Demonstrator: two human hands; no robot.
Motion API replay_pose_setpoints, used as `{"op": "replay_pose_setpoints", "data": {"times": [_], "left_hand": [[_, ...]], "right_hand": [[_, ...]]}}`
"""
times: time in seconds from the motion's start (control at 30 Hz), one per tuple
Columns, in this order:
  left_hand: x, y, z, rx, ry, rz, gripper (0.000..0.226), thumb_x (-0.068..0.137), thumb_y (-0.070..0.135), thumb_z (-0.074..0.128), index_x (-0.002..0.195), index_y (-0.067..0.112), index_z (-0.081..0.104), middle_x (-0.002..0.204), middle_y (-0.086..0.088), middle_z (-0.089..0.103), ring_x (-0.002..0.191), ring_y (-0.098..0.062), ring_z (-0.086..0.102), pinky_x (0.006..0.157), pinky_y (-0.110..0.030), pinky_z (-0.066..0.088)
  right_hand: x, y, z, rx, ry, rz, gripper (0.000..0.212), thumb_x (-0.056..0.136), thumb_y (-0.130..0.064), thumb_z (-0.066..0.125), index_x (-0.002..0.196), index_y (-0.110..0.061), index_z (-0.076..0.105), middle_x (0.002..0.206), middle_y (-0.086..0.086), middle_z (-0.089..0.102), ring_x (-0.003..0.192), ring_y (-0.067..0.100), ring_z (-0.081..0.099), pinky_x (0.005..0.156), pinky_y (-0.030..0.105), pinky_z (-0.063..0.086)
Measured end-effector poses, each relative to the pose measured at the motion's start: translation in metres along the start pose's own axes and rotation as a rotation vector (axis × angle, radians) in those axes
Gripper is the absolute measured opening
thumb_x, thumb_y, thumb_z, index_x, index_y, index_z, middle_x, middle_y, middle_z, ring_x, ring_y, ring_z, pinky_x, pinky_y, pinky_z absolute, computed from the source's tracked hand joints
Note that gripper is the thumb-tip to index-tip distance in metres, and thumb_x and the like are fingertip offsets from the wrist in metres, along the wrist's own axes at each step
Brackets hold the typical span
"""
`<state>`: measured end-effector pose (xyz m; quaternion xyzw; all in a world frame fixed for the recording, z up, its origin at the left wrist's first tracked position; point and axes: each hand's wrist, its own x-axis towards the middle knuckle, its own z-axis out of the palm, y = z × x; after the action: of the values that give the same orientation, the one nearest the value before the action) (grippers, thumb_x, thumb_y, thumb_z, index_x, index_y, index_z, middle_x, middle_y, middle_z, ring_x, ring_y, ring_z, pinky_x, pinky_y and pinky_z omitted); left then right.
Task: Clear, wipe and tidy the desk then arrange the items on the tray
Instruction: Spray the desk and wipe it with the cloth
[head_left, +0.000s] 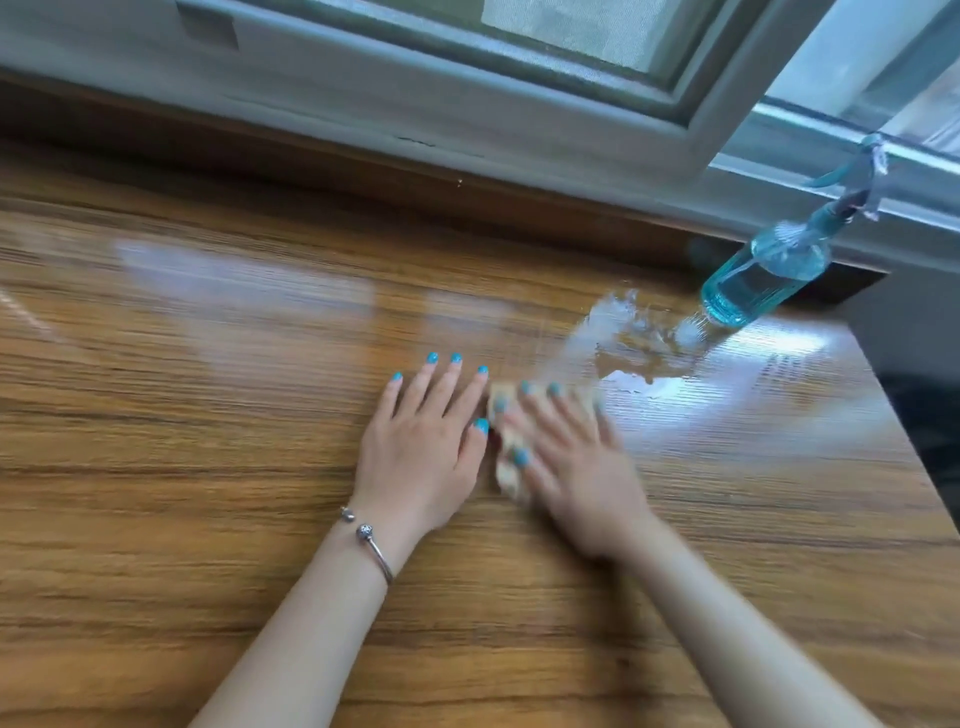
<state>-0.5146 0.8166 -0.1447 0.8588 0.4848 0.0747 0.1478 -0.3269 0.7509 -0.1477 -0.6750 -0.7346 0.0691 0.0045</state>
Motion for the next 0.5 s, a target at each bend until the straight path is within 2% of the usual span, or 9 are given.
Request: {"op": "replay_pose_setpoints", "data": {"times": [0.1, 0.17, 0.27, 0.37, 0.43, 0.5], "left_hand": [[0.023, 0.007, 0.001, -0.044, 0.023, -0.104, 0.056, 0.100, 0.045, 0.019, 0.153, 0.034, 0.005, 0.162, 0.006, 0.003, 0.149, -0.014, -0.004, 0.119, -0.039, -0.001], [0.038, 0.018, 0.003, -0.038, 0.036, -0.140, 0.056, 0.100, 0.044, 0.019, 0.154, 0.033, 0.005, 0.162, 0.006, 0.003, 0.149, -0.015, -0.004, 0.119, -0.039, 0.000], [0.052, 0.040, 0.010, -0.016, 0.039, -0.178, 0.056, 0.100, 0.043, 0.020, 0.154, 0.033, 0.006, 0.162, 0.007, 0.003, 0.148, -0.014, -0.004, 0.119, -0.039, 0.000], [0.062, 0.058, 0.019, -0.044, 0.052, -0.258, 0.057, 0.100, 0.043, 0.021, 0.154, 0.033, 0.004, 0.162, 0.008, 0.002, 0.148, -0.012, -0.006, 0.120, -0.039, 0.000], [0.065, 0.068, 0.021, -0.079, 0.084, -0.322, 0.058, 0.099, 0.044, 0.019, 0.154, 0.033, 0.004, 0.162, 0.009, 0.002, 0.148, -0.011, -0.006, 0.120, -0.039, 0.000], [0.064, 0.074, 0.019, -0.086, 0.118, -0.360, 0.058, 0.099, 0.045, 0.017, 0.154, 0.033, 0.005, 0.162, 0.009, 0.002, 0.148, -0.010, -0.006, 0.120, -0.038, -0.001]], "right_hand": [[0.103, 0.058, -0.021, 0.070, -0.017, 0.239, 0.049, 0.104, -0.047, 0.014, 0.151, -0.049, 0.001, 0.163, -0.015, -0.002, 0.150, 0.013, -0.007, 0.119, 0.046, -0.005], [0.121, 0.067, -0.020, 0.091, -0.016, 0.303, 0.050, 0.104, -0.047, 0.014, 0.152, -0.046, 0.002, 0.164, -0.013, -0.003, 0.150, 0.013, -0.008, 0.120, 0.048, -0.005], [0.053, 0.049, 0.002, 0.056, 0.046, 0.150, 0.053, 0.102, -0.049, 0.014, 0.152, -0.047, 0.000, 0.164, -0.014, 0.000, 0.151, 0.016, -0.006, 0.119, 0.050, -0.003], [-0.029, 0.046, 0.019, 0.024, 0.084, -0.134, 0.051, 0.103, -0.050, 0.016, 0.153, -0.046, 0.007, 0.162, -0.012, 0.017, 0.150, 0.020, 0.012, 0.116, 0.049, 0.007], [-0.002, 0.075, 0.004, 0.045, -0.022, -0.267, 0.050, 0.103, -0.050, 0.016, 0.152, -0.049, 0.004, 0.162, -0.014, 0.016, 0.150, 0.018, 0.012, 0.118, 0.047, 0.007], [0.062, 0.102, -0.011, 0.056, -0.032, -0.243, 0.049, 0.103, -0.050, 0.015, 0.149, -0.052, -0.001, 0.163, -0.016, 0.004, 0.151, 0.015, 0.000, 0.120, 0.048, 0.000]]}}
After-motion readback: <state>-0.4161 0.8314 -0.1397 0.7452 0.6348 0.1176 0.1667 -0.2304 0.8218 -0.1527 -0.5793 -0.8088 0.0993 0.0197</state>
